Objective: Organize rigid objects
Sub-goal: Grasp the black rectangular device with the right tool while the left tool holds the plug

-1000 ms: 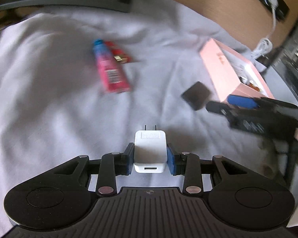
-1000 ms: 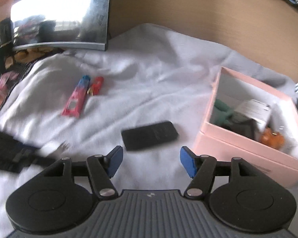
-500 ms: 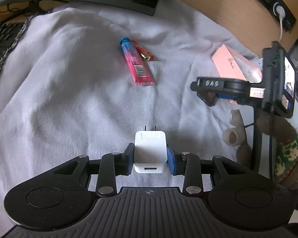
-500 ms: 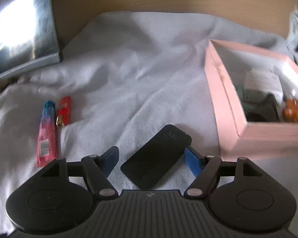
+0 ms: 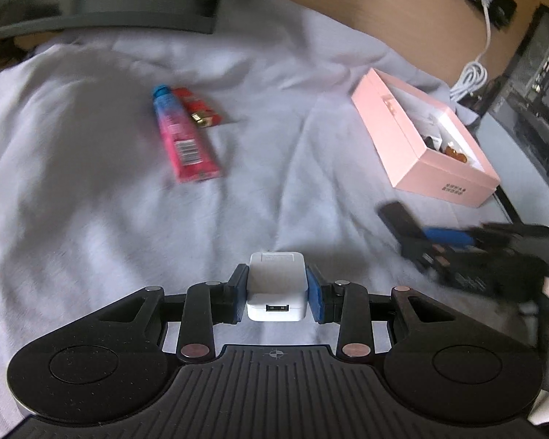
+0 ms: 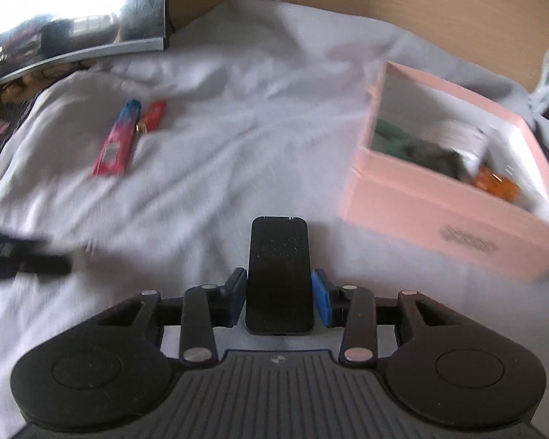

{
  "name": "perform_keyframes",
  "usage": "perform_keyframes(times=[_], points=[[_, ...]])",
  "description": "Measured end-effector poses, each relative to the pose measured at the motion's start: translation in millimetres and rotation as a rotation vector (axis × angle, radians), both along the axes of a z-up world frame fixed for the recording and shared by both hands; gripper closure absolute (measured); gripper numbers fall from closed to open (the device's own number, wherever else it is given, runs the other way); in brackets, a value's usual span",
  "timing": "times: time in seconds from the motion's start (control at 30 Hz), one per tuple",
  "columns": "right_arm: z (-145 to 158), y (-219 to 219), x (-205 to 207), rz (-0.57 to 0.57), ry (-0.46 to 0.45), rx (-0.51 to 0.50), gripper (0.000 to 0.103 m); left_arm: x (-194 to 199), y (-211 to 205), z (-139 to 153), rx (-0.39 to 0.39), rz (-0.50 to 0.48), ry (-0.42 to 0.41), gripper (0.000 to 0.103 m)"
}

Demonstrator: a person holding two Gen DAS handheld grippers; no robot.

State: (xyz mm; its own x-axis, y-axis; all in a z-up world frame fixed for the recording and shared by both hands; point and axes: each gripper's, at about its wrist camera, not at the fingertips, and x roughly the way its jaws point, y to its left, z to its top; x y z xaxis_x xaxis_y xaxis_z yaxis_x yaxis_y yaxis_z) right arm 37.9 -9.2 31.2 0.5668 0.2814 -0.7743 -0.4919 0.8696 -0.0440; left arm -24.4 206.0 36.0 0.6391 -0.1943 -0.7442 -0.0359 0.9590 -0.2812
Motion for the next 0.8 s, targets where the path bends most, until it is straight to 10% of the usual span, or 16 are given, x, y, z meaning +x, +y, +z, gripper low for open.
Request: perform_keyframes(times=[0.4, 0.8], points=[[2, -89, -31, -0.051, -0.061, -0.132, 0.059, 20, -57, -2, 0.038, -0.081, 0.009, 0.066], [-4, -104, -19, -0.065, -0.078, -0.047, 0.055, 16, -89, -10, 0.105, -0.135, 0.002, 0.065]])
